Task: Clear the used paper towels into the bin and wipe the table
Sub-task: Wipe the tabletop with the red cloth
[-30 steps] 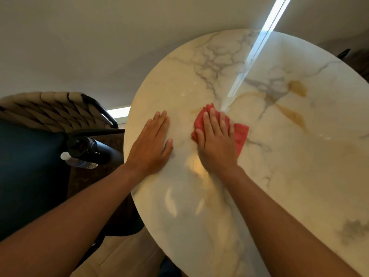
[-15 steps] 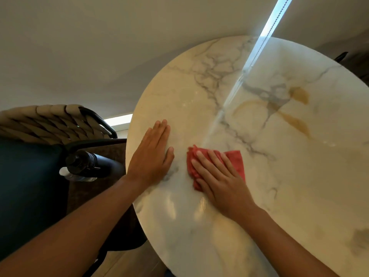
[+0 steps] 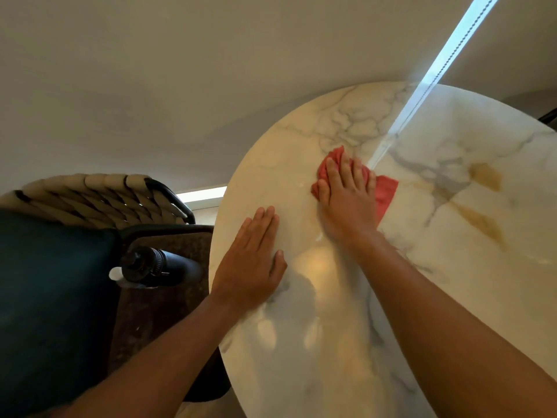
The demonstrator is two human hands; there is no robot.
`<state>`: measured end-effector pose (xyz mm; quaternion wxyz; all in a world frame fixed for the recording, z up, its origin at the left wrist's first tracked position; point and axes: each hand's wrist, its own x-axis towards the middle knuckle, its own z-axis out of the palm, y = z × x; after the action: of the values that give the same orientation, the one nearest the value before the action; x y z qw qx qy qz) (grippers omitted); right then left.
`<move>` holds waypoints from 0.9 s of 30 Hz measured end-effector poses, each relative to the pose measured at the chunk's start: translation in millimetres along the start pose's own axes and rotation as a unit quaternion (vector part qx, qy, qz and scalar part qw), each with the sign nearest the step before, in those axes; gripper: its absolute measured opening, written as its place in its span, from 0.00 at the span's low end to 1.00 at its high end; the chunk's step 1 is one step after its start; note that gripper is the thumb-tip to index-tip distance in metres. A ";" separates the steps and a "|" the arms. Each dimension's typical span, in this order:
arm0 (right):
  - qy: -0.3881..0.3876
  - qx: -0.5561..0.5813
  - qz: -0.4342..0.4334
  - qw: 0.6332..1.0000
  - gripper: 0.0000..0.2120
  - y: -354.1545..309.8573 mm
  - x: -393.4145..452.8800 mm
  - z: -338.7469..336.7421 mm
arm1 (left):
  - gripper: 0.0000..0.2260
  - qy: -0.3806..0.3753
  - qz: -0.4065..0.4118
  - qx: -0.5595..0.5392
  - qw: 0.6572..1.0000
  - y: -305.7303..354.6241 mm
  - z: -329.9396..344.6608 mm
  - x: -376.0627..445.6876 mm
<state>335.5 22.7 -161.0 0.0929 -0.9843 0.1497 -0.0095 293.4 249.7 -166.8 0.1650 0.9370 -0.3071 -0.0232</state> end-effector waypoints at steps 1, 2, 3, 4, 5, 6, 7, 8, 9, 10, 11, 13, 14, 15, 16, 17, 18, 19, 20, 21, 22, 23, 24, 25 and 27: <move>0.002 0.003 -0.017 1.000 0.28 -5.2 0.0 1.6 | 0.29 0.000 0.000 0.000 1.000 -0.8 0.2 0.5; 0.005 0.009 -0.040 0.999 0.27 -6.7 -2.9 2.1 | 0.29 0.000 0.001 0.001 1.000 -1.4 0.5 0.3; 0.007 0.015 -0.068 0.998 0.27 -5.8 -8.6 2.1 | 0.29 0.000 0.002 0.002 1.000 -2.0 1.1 -0.2; 0.008 0.021 -0.100 0.995 0.27 -3.3 -16.9 1.6 | 0.29 0.000 0.003 0.002 1.000 -2.0 1.5 -0.9; 0.009 0.023 -0.135 0.990 0.26 -0.5 -27.9 1.3 | 0.29 -0.003 0.003 0.003 1.000 -2.2 2.0 -1.3; 0.007 0.021 -0.173 0.985 0.25 2.3 -41.8 1.0 | 0.29 -0.006 0.002 0.004 1.000 -2.5 2.3 -1.7; 0.001 0.016 -0.213 0.977 0.25 6.0 -57.5 0.1 | 0.29 -0.008 0.000 0.004 1.000 -2.6 2.5 -1.5; -0.006 0.008 -0.252 0.968 0.25 12.2 -73.9 -1.4 | 0.29 -0.010 -0.002 0.004 1.000 -2.7 2.5 -1.3; -0.011 0.000 -0.289 0.957 0.25 21.8 -89.8 -3.9 | 0.29 -0.011 -0.003 0.003 1.000 -2.5 2.1 -1.0; -0.013 -0.004 -0.318 0.948 0.25 34.6 -103.0 -7.8 | 0.29 -0.011 -0.005 0.002 1.000 -1.7 1.3 -0.5; -0.010 -0.003 -0.337 0.941 0.25 49.4 -111.8 -12.4 | 0.29 -0.011 -0.006 0.003 1.000 -1.0 0.4 -0.3; 0.004 -0.003 -0.331 0.944 0.25 80.5 -112.1 -20.5 | 0.29 -0.008 -0.006 0.003 1.000 1.0 -0.7 0.4; 0.007 -0.004 -0.299 0.954 0.24 93.1 -105.3 -22.8 | 0.29 -0.007 -0.005 0.004 1.000 1.9 -0.9 0.0; 0.004 -0.002 -0.252 0.968 0.24 101.8 -93.0 -24.6 | 0.29 -0.006 -0.006 0.005 1.000 2.0 -0.8 0.4; -0.002 0.001 -0.197 0.980 0.25 105.8 -77.7 -26.6 | 0.29 -0.005 -0.007 0.005 1.000 2.0 -0.5 0.5; -0.008 0.002 -0.145 0.989 0.25 104.6 -60.2 -26.8 | 0.29 -0.004 -0.007 0.005 1.000 1.9 -0.4 0.8; -0.012 0.001 -0.101 0.995 0.26 98.5 -41.7 -25.5 | 0.29 -0.004 -0.005 0.005 1.000 1.6 -0.2 1.2; -0.011 0.003 -0.071 0.997 0.26 88.0 -23.6 -22.6 | 0.29 -0.004 -0.004 0.005 1.000 1.5 0.0 1.4; -0.006 0.003 -0.052 0.999 0.27 74.7 -7.1 -19.2 | 0.29 -0.004 -0.002 0.004 1.000 1.5 0.3 1.8; -0.004 0.002 -0.041 0.999 0.27 59.6 7.6 -15.5 | 0.29 -0.004 -0.001 0.003 1.000 1.3 0.8 2.2; -0.007 0.000 -0.038 0.999 0.28 43.9 20.3 -12.4 | 0.29 -0.004 -0.001 0.000 1.000 1.1 1.0 2.4; -0.012 -0.001 -0.045 0.999 0.28 29.1 29.7 -9.7 | 0.29 -0.002 -0.001 -0.001 1.000 0.6 0.9 2.5; -0.017 -0.002 -0.060 0.998 0.28 16.2 35.7 -7.0 | 0.29 0.001 -0.001 0.000 1.000 0.2 0.8 2.2; -0.019 0.000 -0.078 0.997 0.28 6.2 38.2 -4.5 | 0.29 0.004 0.001 0.001 1.000 -0.6 1.0 2.2; -0.019 0.014 -0.116 0.993 0.28 -5.1 34.8 -0.7 | 0.29 0.008 0.003 0.002 1.000 -1.5 1.1 1.6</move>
<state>370.2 17.0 -159.7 0.1080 -0.9936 0.0325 -0.0037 295.4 249.5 -168.2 0.1656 0.9366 -0.3084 -0.0148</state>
